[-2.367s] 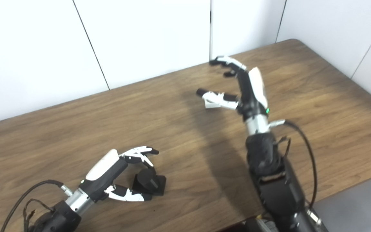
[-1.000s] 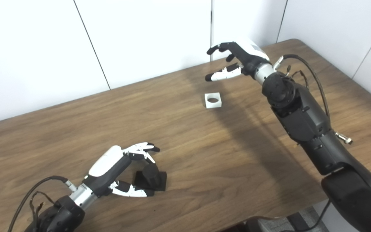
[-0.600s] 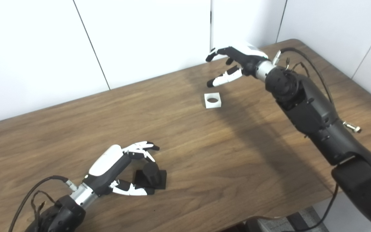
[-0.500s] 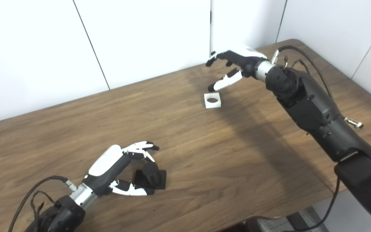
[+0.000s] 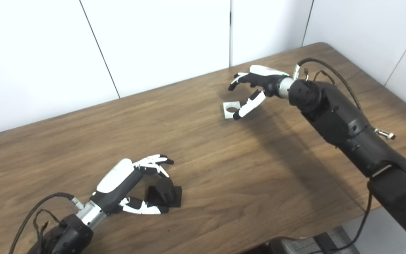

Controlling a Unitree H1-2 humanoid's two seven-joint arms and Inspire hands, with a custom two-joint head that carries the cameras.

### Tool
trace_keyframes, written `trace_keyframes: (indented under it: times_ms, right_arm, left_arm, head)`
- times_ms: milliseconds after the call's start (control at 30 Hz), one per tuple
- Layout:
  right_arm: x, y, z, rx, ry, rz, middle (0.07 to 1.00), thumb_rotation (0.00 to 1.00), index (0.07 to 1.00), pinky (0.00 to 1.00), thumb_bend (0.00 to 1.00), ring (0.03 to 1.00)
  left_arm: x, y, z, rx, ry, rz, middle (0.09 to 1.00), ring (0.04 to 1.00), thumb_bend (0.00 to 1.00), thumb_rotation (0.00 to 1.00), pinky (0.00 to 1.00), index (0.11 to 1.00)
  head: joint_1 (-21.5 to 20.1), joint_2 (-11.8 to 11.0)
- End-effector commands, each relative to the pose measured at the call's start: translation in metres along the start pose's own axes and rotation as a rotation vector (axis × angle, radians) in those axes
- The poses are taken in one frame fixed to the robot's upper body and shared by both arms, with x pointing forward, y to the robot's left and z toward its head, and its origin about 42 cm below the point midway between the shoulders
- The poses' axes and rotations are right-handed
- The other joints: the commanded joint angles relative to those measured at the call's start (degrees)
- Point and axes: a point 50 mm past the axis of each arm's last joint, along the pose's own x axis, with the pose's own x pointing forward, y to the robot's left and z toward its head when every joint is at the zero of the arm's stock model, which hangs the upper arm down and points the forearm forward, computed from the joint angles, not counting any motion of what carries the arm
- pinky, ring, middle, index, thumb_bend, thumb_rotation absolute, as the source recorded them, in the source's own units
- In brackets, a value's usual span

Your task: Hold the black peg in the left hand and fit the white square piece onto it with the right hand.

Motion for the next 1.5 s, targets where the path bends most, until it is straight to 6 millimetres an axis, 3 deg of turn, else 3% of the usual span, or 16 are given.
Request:
trace_keyframes:
  times_ms: [0,233,433,1033,1467]
  right_arm:
    - [0.000,-0.029,0.009,-0.036,-0.020,-0.065,1.000,0.45,0.833,1.00,1.00,1.000]
    - [0.003,-0.015,0.006,-0.042,-0.001,-0.074,1.000,0.38,0.830,1.00,1.00,1.000]
    - [0.006,-0.003,0.004,-0.024,-0.003,-0.103,0.991,0.39,0.821,1.00,0.93,1.000]
    - [0.010,0.019,-0.006,-0.006,-0.008,-0.106,0.971,0.36,0.799,0.99,0.88,0.996]
    - [0.016,0.029,-0.006,-0.008,-0.014,-0.181,0.904,0.29,0.670,0.89,0.72,0.927]
  left_arm:
    - [-0.029,-0.029,-0.022,0.043,0.124,-0.172,0.840,0.886,0.52,0.08,0.81,0.494]
    - [-0.029,-0.029,-0.022,0.040,0.125,-0.173,0.844,0.892,0.52,0.07,0.81,0.494]
    - [-0.030,-0.029,-0.022,0.039,0.128,-0.172,0.842,0.889,0.52,0.07,0.81,0.494]
    - [-0.029,-0.027,-0.019,0.037,0.119,-0.174,0.843,0.892,0.52,0.07,0.81,0.494]
    - [-0.031,-0.028,-0.019,0.031,0.121,-0.171,0.842,0.890,0.52,0.08,0.81,0.494]
  head:
    - [0.0,0.1]
    - [0.6,0.0]
    - [0.9,0.0]
    - [1.3,0.8]
    - [1.5,1.2]
